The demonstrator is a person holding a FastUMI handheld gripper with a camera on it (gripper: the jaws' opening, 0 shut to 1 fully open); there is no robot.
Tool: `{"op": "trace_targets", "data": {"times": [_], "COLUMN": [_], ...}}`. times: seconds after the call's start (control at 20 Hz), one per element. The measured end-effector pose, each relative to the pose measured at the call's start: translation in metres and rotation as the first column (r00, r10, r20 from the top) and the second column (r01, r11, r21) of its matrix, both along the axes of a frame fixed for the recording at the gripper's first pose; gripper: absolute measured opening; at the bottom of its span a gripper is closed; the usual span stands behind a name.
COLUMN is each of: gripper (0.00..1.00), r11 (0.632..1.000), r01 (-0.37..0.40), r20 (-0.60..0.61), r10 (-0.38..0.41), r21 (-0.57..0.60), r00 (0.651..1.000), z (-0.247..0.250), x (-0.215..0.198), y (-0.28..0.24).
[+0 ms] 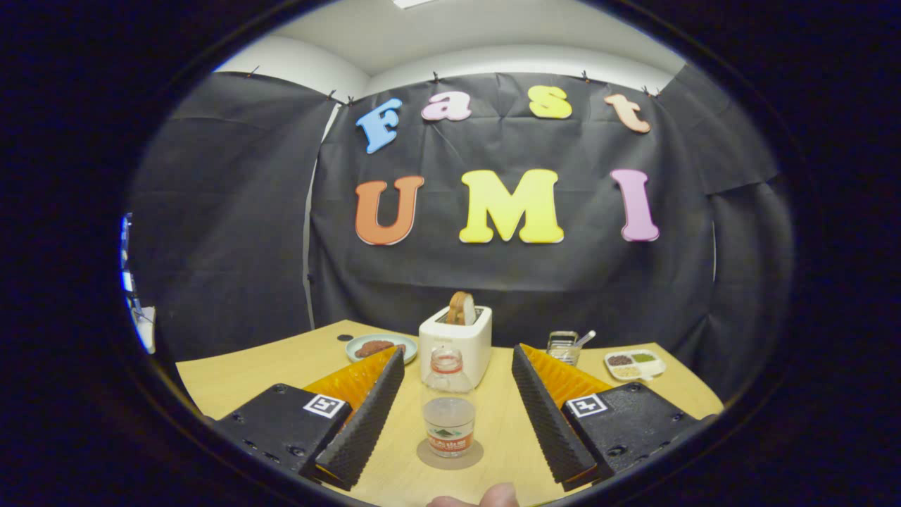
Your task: Take the bottle from table, then pour the juice into the cup, finally place the bottle on the coaster
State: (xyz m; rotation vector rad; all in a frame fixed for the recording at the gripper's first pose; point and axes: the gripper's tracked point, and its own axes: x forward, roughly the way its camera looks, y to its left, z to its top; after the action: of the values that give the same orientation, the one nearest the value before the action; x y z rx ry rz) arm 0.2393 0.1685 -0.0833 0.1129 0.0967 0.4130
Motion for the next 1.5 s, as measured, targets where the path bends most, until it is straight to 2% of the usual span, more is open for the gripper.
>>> {"op": "trace_targets", "data": {"times": [0.3, 0.6, 1.1, 1.5], "gripper": [0.99, 0.99, 0.99, 0.99], "r11": [0.986, 0.959, 0.934, 0.927], "r01": [0.163, 0.281, 0.355, 0.369], "r20": [0.097, 0.089, 0.087, 0.091], "r10": [-0.160, -0.277, -0.350, -0.363], "r21": [-0.023, -0.037, -0.049, -0.063], "r00": [0.982, 0.957, 0.933, 0.927], "z": [0.083, 0.112, 0.098, 0.098], "x": [-0.057, -0.117, -0.201, -0.220], "y": [-0.074, -0.122, -0.135, -0.134]}}
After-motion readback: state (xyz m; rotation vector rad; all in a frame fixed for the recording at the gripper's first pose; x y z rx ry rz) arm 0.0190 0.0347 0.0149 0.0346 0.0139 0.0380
